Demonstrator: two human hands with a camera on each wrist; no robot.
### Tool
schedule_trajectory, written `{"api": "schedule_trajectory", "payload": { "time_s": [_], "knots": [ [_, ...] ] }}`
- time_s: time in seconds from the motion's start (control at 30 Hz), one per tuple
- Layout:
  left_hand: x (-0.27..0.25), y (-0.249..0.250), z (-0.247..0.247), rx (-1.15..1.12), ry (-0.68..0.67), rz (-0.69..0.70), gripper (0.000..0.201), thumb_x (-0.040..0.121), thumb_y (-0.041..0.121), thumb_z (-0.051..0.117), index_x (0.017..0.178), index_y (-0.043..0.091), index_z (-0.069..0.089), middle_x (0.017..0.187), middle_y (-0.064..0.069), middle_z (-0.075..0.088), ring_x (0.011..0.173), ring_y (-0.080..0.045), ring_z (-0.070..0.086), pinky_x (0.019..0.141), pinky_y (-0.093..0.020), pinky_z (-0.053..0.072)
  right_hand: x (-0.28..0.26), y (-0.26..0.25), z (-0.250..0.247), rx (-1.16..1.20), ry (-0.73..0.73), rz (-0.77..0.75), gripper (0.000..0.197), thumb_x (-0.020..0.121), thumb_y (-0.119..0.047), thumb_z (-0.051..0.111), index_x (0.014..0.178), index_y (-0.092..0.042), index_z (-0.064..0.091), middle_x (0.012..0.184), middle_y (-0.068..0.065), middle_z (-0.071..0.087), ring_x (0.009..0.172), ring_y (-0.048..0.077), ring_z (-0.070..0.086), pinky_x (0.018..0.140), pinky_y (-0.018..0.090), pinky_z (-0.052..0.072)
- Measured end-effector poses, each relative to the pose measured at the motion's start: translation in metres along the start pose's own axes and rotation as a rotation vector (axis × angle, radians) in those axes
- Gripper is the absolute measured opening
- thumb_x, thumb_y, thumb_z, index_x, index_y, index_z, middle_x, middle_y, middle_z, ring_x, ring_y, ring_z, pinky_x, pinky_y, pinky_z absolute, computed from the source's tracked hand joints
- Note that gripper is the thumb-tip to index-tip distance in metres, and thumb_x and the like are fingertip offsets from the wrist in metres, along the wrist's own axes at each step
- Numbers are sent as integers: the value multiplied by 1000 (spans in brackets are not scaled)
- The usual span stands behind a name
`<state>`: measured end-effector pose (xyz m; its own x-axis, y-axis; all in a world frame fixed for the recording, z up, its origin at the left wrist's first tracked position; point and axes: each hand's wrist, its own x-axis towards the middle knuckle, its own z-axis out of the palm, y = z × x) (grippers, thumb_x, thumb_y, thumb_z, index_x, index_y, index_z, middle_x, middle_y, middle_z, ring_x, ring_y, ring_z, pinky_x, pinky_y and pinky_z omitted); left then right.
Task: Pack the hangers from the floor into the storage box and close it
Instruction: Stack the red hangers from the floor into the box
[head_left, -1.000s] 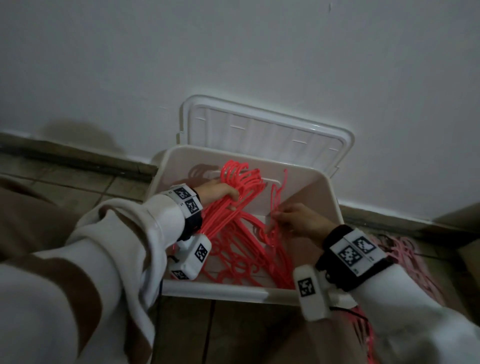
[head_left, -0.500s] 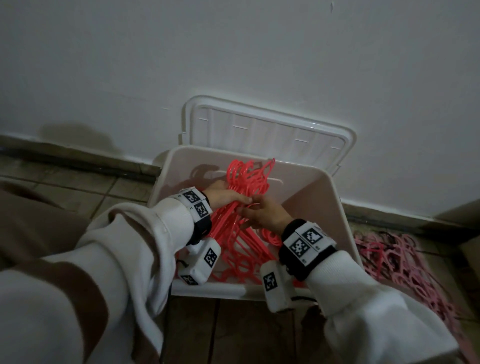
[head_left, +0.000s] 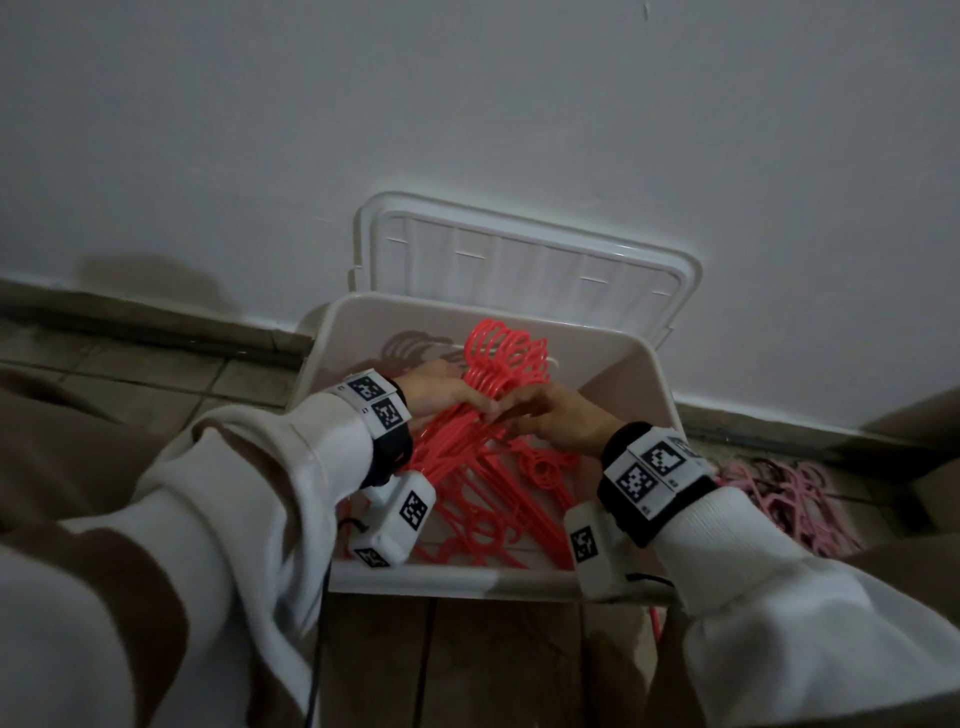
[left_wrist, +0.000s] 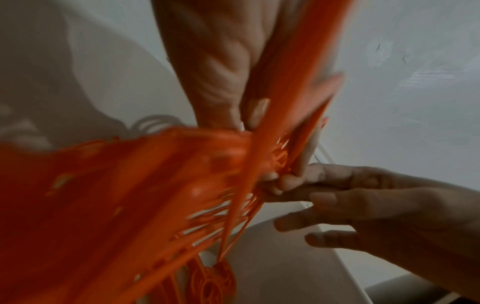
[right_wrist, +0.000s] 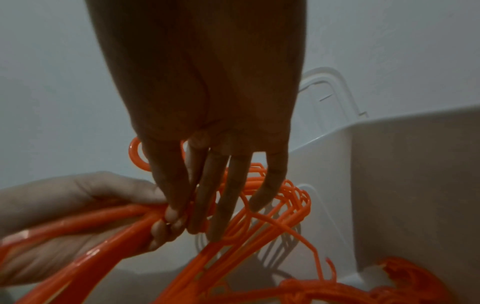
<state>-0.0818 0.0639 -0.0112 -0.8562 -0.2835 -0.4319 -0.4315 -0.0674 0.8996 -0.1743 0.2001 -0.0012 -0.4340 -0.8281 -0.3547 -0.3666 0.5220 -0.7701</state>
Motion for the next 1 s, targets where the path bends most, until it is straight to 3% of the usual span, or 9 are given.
{"api": "schedule_trajectory", "payload": {
  "time_s": [0.13,0.27,0.43,0.57,0.67,0.73,0.83,0.9,1.0],
  "knots": [
    [-1,-3,-5,6,-15,-34,21,69,-13,68,88,-4,67,84,-16,66,78,-28,63,91,-45,50,0,-1,-8,-155,17,10,26,86,2,57,110,-1,65,110,17,65,76,-7,58,72,3,40],
    [-1,-8,-8,59,-23,-36,20,71,-16,63,79,2,65,74,-12,67,76,-27,63,88,-41,51,1,8,-23,-442,98,205,29,85,-10,61,113,-1,61,115,14,64,108,24,58,86,22,42],
    [-3,-7,-5,70,-15,-6,22,73,-17,58,79,4,63,74,-10,64,71,-22,61,80,-34,51,8,18,-15,-177,133,189,31,85,-4,61,112,-6,47,104,20,63,59,7,58,42,5,39],
    [-4,-5,0,94,9,-5,23,73,-17,56,76,5,60,74,-11,61,72,-22,59,79,-34,50,23,19,-7,-6,116,203,19,83,-4,64,82,-15,49,97,18,60,86,25,61,59,26,48],
    [-2,-5,1,105,24,-14,28,70,-19,55,74,8,61,71,-9,60,70,-22,58,76,-36,50,37,16,-9,194,100,210,22,81,4,64,73,-14,55,81,9,60,71,17,58,63,26,49],
    [-1,-4,1,160,60,-50,28,68,-18,57,74,9,62,69,-7,61,67,-22,58,71,-35,51,44,13,-11,305,131,207,16,79,3,66,86,-10,59,84,7,61,72,15,59,61,25,53],
    [0,3,1,253,132,-89,22,67,-11,60,82,4,64,77,-14,61,74,-28,60,76,-37,53,54,7,-15,291,141,193,32,80,0,66,105,-14,52,85,5,58,73,14,59,66,25,51],
    [1,8,-3,317,162,-93,17,71,-5,64,83,8,64,82,-12,62,74,-24,60,74,-32,53,59,2,-17,263,60,173,18,83,5,60,90,-10,52,77,4,56,67,10,58,66,27,47],
    [6,10,-14,356,167,-124,25,71,5,74,96,3,68,94,-10,69,82,-23,65,79,-34,55,66,1,-20,114,-28,190,30,87,5,53,65,-15,47,58,-5,61,46,-3,58,57,20,41]
  ]
}}
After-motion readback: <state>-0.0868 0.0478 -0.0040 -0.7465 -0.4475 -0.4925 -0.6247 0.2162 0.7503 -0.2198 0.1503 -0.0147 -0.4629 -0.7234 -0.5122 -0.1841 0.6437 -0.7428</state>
